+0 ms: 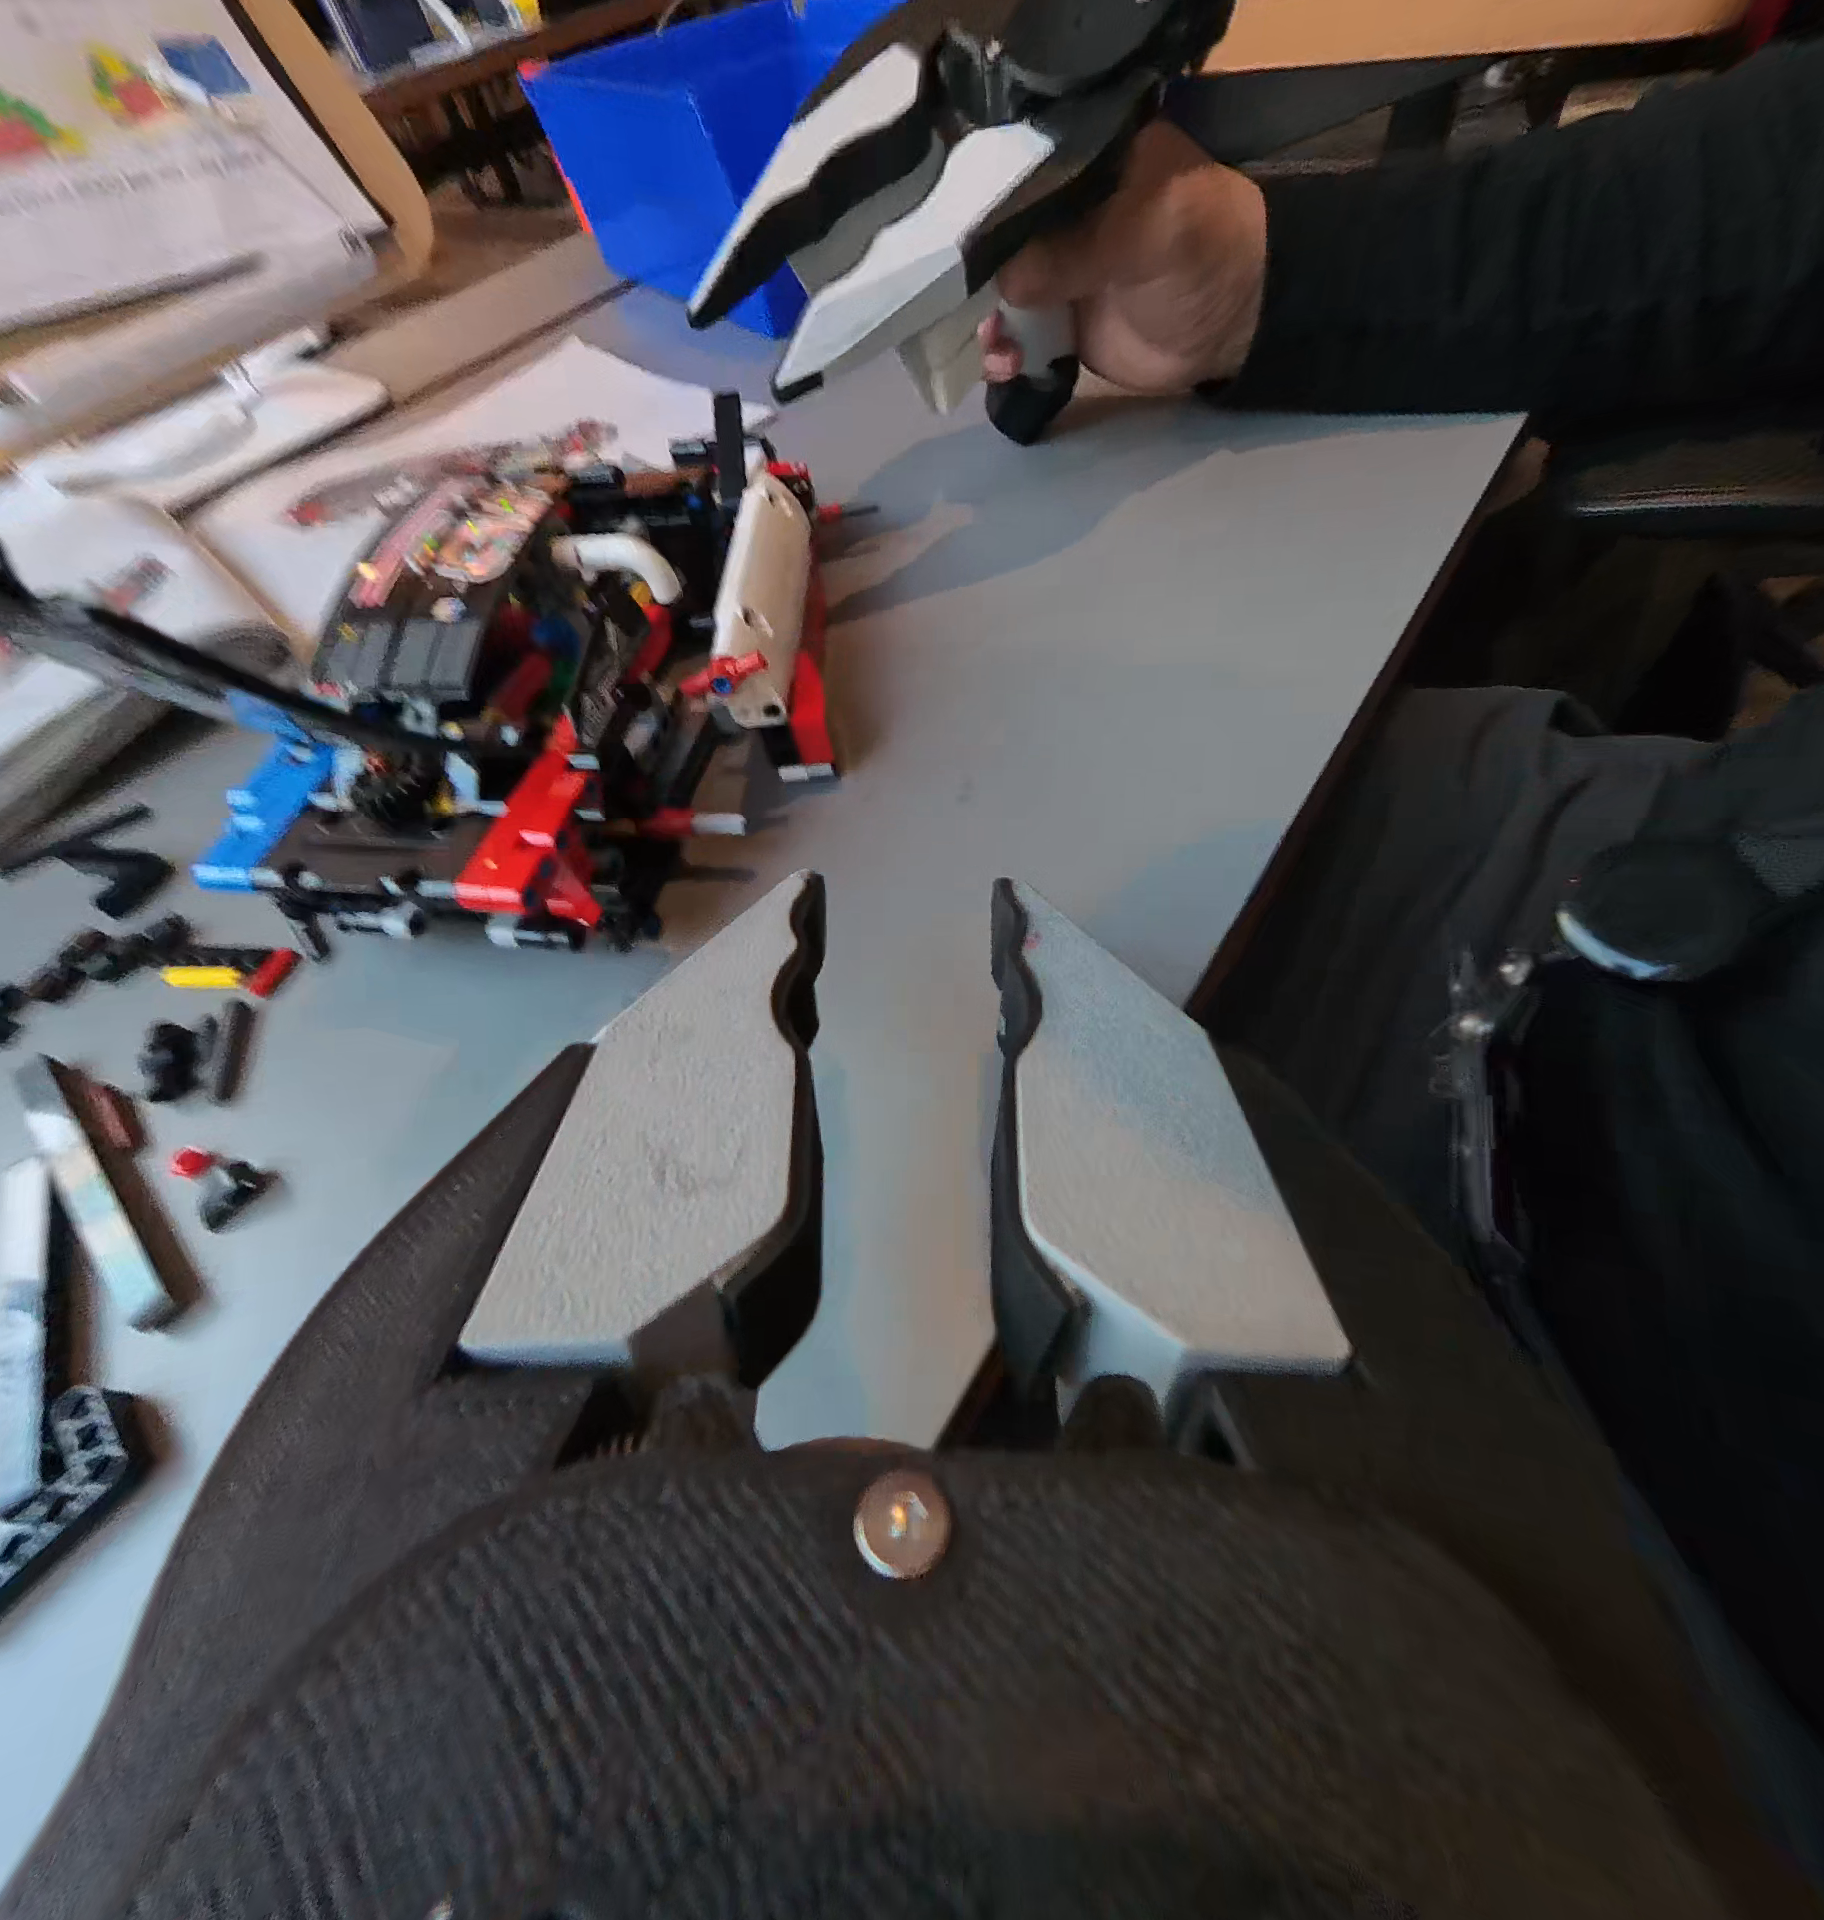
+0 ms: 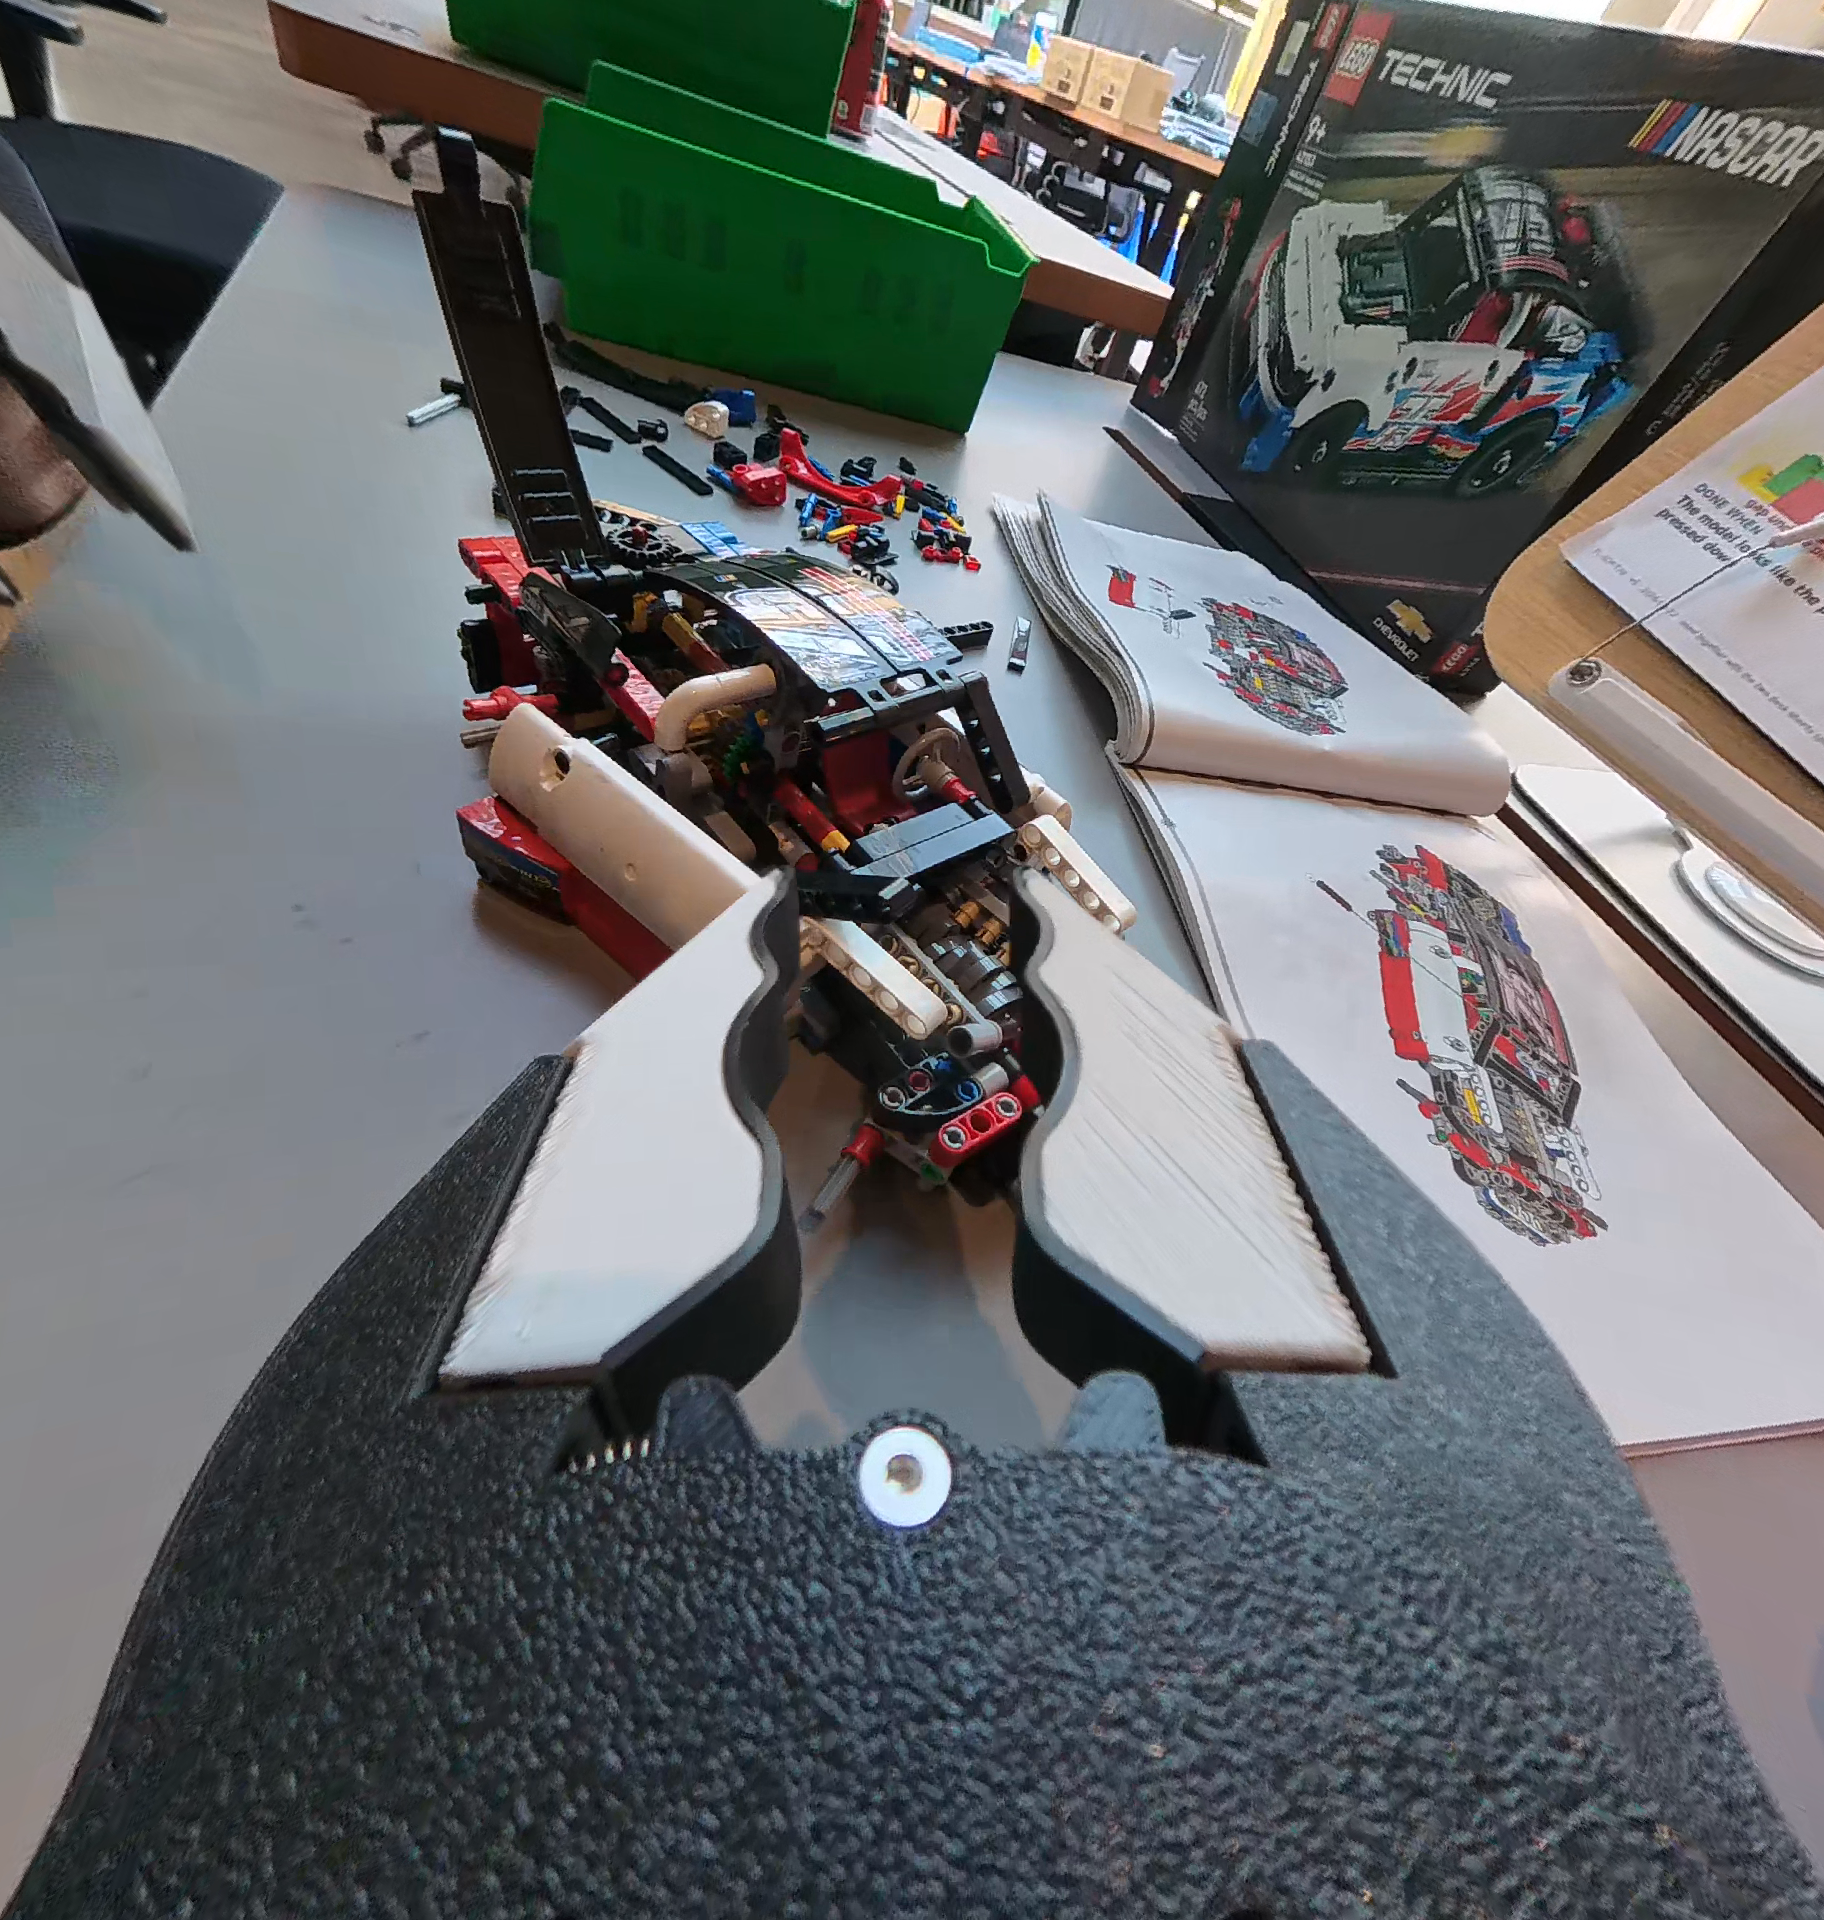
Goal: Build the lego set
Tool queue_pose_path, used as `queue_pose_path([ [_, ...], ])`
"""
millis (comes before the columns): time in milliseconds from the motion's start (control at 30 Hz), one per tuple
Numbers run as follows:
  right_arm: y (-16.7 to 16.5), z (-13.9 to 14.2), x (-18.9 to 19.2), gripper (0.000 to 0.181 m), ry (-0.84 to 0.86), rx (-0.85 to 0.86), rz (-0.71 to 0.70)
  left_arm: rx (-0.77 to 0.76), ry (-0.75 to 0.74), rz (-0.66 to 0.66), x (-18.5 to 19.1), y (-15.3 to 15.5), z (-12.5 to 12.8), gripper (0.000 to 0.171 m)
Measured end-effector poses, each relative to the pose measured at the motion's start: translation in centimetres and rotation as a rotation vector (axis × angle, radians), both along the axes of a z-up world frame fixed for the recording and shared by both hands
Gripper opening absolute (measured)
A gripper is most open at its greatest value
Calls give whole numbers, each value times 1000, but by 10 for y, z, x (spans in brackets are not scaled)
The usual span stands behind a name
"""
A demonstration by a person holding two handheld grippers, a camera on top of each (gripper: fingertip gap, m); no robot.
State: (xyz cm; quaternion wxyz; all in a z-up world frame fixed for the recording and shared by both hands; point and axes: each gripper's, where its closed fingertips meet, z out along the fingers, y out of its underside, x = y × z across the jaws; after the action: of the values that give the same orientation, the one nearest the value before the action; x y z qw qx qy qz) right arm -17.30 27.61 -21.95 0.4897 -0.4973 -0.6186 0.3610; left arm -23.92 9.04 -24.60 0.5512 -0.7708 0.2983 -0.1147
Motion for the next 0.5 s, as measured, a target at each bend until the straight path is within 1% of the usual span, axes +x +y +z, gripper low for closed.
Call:
queue_pose_path([
  [33,0,1,0,37,10,5,-5,44,14,-2,-1,2,6,30],
  [100,0,5,-2,37,36,3,-4,102,-24,-18,-5,5,17,29],
  [200,2,11,-6,37,81,19,-8,41,-153,-17,-15,9,19,29],
  [233,2,12,-7,37,85,18,-2,21,-181,-28,-16,8,18,27],
  [300,1,11,-7,36,83,17,11,-11,-196,-63,-14,5,13,13],
  [333,0,11,-7,36,86,20,15,-3,-193,-67,-14,4,13,8],
  [433,0,11,-7,34,90,24,10,2,-177,-56,-14,5,12,6],
  [500,-1,10,-7,32,81,15,22,-48,-188,-84,-11,5,8,11],
])
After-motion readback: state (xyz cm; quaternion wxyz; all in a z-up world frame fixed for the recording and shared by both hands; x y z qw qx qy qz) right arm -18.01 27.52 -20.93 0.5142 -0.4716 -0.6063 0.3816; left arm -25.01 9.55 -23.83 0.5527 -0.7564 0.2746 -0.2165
